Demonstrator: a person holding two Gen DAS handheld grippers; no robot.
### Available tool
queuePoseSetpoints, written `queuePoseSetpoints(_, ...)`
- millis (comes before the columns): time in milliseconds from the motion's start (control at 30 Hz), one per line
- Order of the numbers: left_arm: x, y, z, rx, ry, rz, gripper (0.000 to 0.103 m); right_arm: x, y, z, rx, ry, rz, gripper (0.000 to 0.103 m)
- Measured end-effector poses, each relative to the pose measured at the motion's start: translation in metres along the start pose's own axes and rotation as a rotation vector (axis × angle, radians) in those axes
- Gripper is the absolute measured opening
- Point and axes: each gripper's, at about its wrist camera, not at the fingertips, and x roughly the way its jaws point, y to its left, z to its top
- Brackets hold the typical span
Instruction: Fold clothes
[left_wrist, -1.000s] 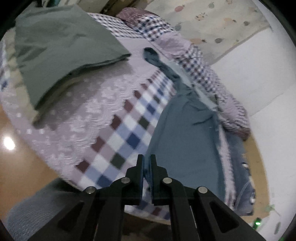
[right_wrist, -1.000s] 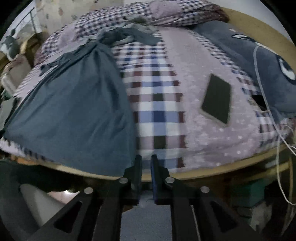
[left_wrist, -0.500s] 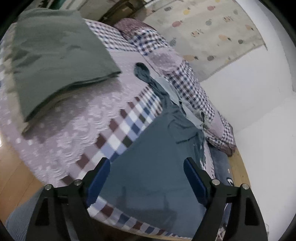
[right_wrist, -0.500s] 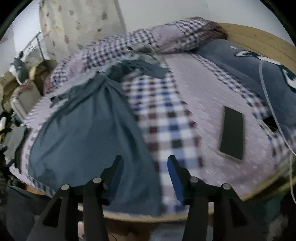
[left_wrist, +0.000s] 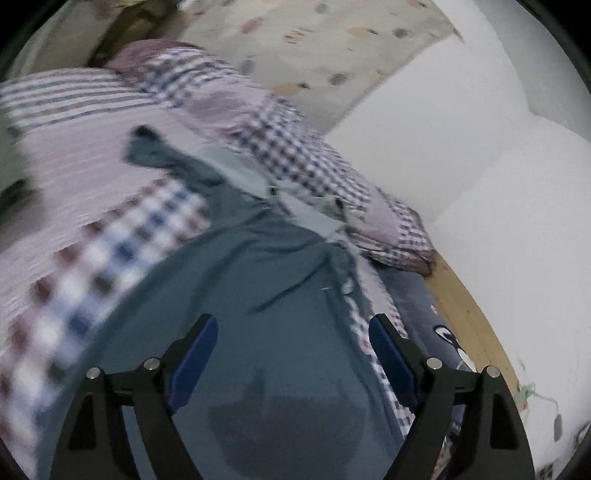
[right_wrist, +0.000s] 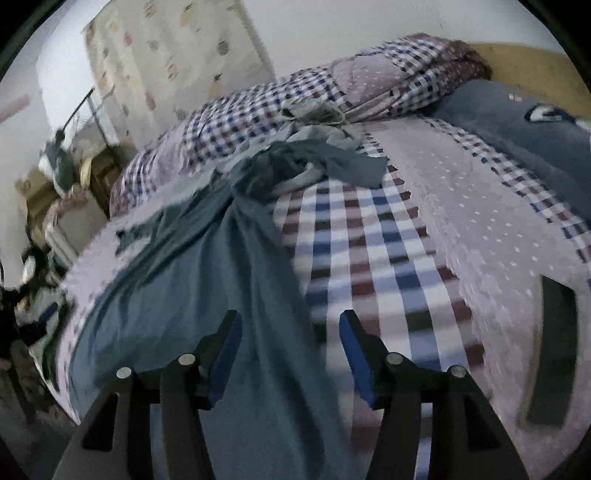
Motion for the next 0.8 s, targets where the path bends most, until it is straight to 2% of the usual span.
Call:
queuePoseSetpoints(133,0.064,-0.026,0.002,0.108,0.023,-0.036,0.088,0.036,-0.035,0.042,0.094,-0.031,0.043,0.066)
queuePoseSetpoints(233,0.11,-0.027,-0.005,0.165,0.08,-0.038,0.088,0.073,-0.062,0.072,0.16,0.002,0.072,0.068)
queuePoseSetpoints(333,0.145,-0.015,-0.016,0.177,0.157,0.0,0.088,0.113,-0.093,0.102,0.248,0.037,0.11,0.068)
queuePoseSetpoints(467,0.167,-0.001,-0.022,0.149,0.188,0.036,0.088,0.16,-0.122,0.131,0.345,0.037,0.135,0.068)
queuePoseSetpoints(600,0.174,0.003,-0.026,0.132,0.187,0.034,0.088,0.206,-0.139,0.159,0.349,0.059,0.078,0.068)
queuePoseSetpoints(800,0.178,0.005,-0.033,0.147,0.196,0.036,0.088,0.255,-0.14,0.187,0.226,0.098,-0.046,0.068)
